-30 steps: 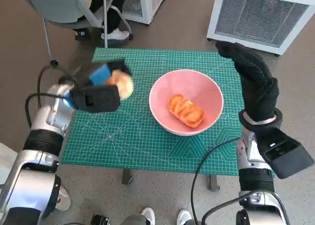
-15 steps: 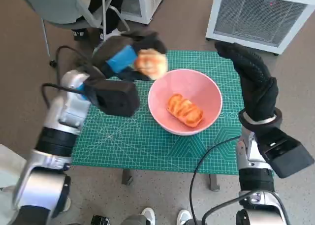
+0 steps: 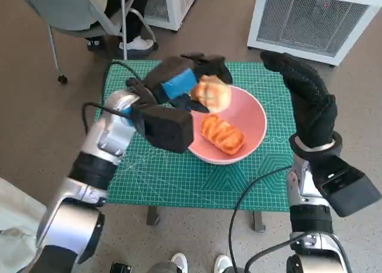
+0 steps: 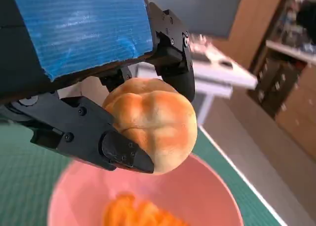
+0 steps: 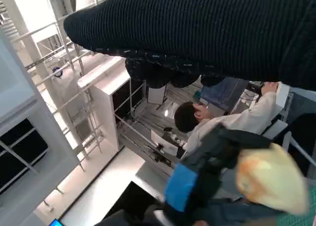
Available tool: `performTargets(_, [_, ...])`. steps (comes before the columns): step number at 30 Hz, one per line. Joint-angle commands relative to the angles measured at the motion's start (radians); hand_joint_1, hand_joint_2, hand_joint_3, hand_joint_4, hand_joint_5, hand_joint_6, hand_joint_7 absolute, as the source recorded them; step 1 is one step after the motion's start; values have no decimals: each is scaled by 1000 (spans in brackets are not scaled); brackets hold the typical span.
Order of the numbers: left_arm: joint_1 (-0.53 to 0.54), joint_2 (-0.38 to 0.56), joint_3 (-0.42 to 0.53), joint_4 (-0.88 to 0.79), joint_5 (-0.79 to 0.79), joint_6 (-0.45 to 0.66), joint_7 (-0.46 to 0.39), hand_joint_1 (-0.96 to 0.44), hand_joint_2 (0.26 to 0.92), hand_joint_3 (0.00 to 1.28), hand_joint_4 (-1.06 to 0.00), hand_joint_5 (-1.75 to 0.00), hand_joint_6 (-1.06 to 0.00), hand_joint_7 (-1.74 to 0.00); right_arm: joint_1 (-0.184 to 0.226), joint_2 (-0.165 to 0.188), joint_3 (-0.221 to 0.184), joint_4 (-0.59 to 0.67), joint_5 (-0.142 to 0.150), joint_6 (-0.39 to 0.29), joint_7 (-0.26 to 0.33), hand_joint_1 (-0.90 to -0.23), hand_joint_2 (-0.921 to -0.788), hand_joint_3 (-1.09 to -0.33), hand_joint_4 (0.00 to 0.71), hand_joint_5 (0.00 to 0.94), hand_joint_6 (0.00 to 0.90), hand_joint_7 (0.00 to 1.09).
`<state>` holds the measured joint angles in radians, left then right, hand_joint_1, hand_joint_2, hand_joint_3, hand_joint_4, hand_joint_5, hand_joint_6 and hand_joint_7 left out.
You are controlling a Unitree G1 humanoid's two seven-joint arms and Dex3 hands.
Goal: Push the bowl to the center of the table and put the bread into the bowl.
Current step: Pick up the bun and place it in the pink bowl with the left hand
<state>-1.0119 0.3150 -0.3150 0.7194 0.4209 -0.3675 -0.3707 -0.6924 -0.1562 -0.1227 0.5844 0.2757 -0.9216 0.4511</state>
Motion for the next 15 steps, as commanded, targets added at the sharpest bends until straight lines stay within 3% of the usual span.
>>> performTargets(1, [-11,-17,-5,18,-20,22,-40,-190,896,118,-274,-201,-177,-692,20,-13,-7,-9,-1,12,3,-613,-921,-763,322,11,-1,680])
performTargets(6, [0,-24,1,12,-28,46,-70,-262,901,69,-149,-34,-61,-559,18,-16,-11,-8,-3,10,0,-614,-921,-763,322,11,-1,676])
performTargets(15, [21,-26,48,6,-93,35,-72,-431,918,44,-9,0,-2,-389,5,-17,-20,3,-5,4,-2,-616,-921,-762,322,11,-1,675])
